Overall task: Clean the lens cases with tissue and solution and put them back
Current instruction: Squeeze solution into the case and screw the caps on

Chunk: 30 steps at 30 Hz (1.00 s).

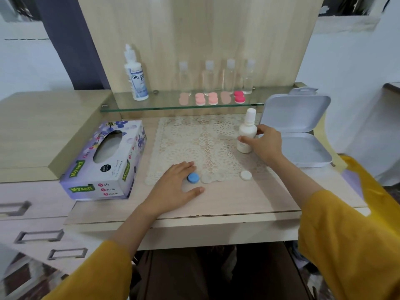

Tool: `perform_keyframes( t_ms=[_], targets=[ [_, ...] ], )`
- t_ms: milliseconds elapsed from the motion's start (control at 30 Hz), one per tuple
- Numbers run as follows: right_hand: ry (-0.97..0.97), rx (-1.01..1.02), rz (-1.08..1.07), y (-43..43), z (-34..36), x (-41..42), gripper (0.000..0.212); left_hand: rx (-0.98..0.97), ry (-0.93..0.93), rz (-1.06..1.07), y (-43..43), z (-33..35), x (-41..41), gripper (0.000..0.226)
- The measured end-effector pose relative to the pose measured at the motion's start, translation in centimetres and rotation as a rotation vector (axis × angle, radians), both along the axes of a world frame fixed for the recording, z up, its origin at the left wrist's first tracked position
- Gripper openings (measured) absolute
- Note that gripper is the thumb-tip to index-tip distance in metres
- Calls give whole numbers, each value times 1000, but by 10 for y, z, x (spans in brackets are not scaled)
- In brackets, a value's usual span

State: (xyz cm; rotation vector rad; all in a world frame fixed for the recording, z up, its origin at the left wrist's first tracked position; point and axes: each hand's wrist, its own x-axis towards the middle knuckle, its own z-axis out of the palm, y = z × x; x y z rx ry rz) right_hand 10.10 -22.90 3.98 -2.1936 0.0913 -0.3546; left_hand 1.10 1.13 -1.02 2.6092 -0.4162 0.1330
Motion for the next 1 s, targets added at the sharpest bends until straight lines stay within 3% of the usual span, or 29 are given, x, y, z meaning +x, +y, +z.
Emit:
perform_keyframes(
  t_ms=[133,333,633,800,900,1000],
  targets=[
    [-30,37,50,3,3,-10,43,7,-3,5,0,0,0,72],
    [-25,-2,176,11,-2,-38,37,-12,19,15,-1,2,0,83],
    [-30,94,215,16,-14,-49,42,-100,15,113,-20,35,21,58],
    [-22,213,233,17,-18,-50,48,-265,-161,-129,-57,88,37,44],
    [-23,256,241,16,-21,-50,50,-215,-156,-267,-72,106,49,47],
    [-28,261,259,16,-23,-49,49,-184,-157,-269,-79,110,59,28]
  ],
)
